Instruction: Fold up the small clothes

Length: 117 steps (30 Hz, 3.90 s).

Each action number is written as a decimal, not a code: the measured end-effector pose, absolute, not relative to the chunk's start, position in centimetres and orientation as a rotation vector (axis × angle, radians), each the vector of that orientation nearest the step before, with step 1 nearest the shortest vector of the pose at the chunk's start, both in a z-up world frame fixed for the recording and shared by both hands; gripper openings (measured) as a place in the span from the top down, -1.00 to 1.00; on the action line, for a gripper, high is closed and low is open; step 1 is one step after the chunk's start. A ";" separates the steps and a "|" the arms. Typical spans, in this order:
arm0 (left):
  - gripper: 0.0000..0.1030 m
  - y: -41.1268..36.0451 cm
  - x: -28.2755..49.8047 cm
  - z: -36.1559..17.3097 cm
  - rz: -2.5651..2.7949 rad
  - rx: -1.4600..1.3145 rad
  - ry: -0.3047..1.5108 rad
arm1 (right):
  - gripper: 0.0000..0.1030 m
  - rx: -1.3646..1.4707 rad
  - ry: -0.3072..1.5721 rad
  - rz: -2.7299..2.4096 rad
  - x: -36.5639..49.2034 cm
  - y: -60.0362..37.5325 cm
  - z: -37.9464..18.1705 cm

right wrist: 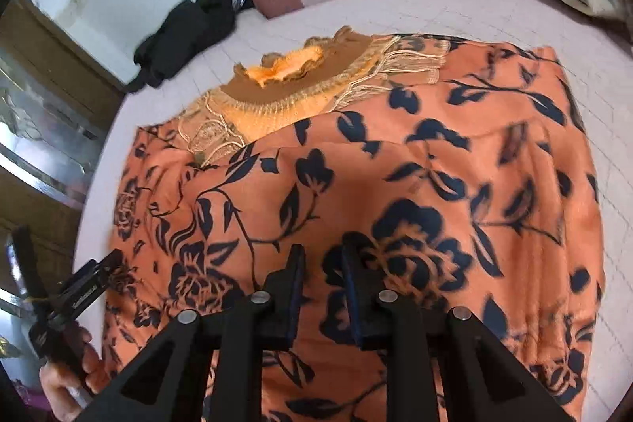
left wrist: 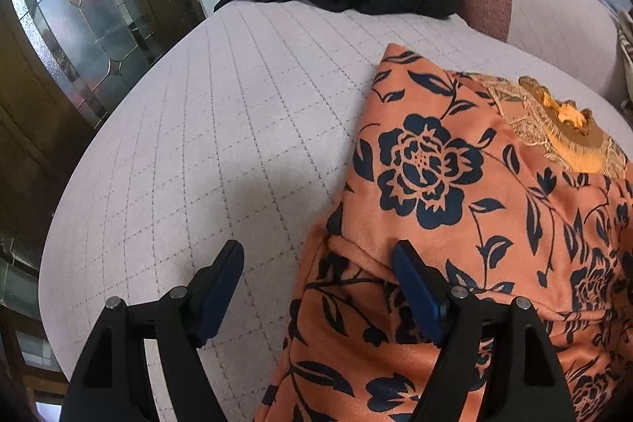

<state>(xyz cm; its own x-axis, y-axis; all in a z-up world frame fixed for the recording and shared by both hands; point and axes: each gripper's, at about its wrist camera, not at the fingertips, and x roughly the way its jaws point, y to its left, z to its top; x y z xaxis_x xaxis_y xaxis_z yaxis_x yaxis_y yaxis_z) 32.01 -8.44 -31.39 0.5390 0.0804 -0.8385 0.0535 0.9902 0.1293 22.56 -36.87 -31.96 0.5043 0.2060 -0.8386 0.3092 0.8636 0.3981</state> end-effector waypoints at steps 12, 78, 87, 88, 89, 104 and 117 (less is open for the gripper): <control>-0.52 -13.1 31.2 -32.1 -0.112 0.226 0.992 | 0.56 0.625 0.997 -0.121 21.9 -39.8 -32.7; -0.58 -10.1 13.8 -32.8 -0.223 0.331 0.990 | 0.29 0.445 1.076 -0.048 5.7 -32.2 -31.4; -0.64 -7.0 7.5 -33.0 -0.226 0.335 1.003 | 0.28 0.393 1.125 -0.016 -2.8 -29.4 -31.6; -0.64 -6.6 7.1 -32.9 -0.230 0.333 1.017 | 0.28 0.385 1.129 -0.011 -3.6 -29.4 -31.5; -0.64 -5.9 6.8 -32.8 -0.230 0.323 1.039 | 0.28 0.400 1.141 0.001 -4.3 -29.6 -31.3; -0.64 6.6 10.6 -30.5 0.063 -0.030 1.251 | -0.42 0.766 1.118 -0.122 -10.3 -39.7 -30.7; 0.29 6.5 8.6 -33.2 -0.084 -0.092 1.347 | 0.75 0.605 1.233 -0.102 -8.4 -36.0 -32.6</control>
<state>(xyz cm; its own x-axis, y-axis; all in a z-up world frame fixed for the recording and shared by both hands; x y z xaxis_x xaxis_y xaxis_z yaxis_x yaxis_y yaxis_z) 8.58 6.48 -33.18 0.2198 -0.1135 -0.9689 0.0075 0.9934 -0.1147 -8.39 -35.96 -32.55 0.3482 0.2452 -0.9048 0.3900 0.8398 0.3776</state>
